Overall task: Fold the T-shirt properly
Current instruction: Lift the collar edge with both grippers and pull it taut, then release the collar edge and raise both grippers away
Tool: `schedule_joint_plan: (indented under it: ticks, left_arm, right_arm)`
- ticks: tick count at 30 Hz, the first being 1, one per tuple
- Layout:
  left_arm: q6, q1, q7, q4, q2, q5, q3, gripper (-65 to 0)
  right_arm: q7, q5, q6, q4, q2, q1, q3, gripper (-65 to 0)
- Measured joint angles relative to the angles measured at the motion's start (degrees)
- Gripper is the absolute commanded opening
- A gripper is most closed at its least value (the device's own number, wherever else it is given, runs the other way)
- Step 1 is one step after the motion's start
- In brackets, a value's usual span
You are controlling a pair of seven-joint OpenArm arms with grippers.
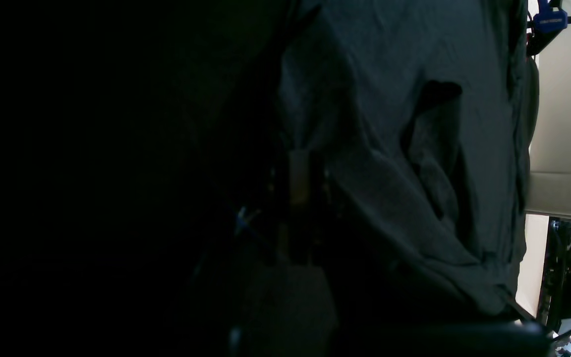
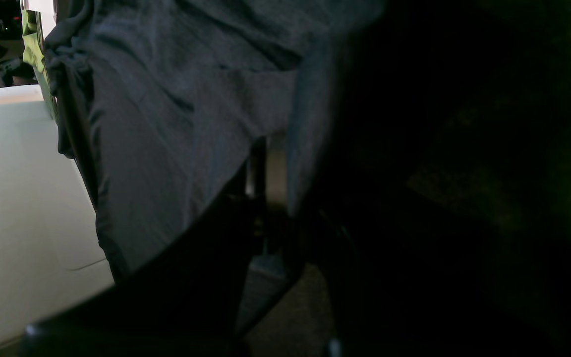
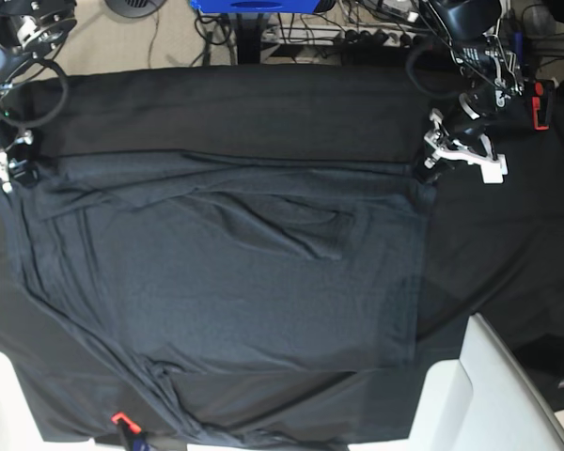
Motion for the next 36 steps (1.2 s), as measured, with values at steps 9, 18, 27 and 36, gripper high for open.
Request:
schedule_joint_plan:
  ticks: [9,18,27,36]
  left_arm:
    - [0.0,0.0,0.0,0.0,0.0,0.0,0.0,-65.0]
    - [4.8,0.7,5.6,5.4,-0.2,0.9,0.2,-65.0]
    - [5.4,0.5,19.9,17.5,0.1,1.6,-6.3,-65.0]
    - [5.4,2.6,24.6,18.7,0.2,1.3,-9.7,-65.0]
  right_arm:
    - [0.0,0.0,0.0,0.0,0.0,0.0,-0.1,-64.7]
    - [-2.4,-0.3,-0.3,1.1,0.3,0.0,-0.1,-64.7]
    - [-11.4,-2.1,-9.0,13.0,0.0,-0.8,-0.1,-64.7]
    - [-14.6,-1.9,-9.3,16.4,-0.2,-1.7,-0.1,-64.7]
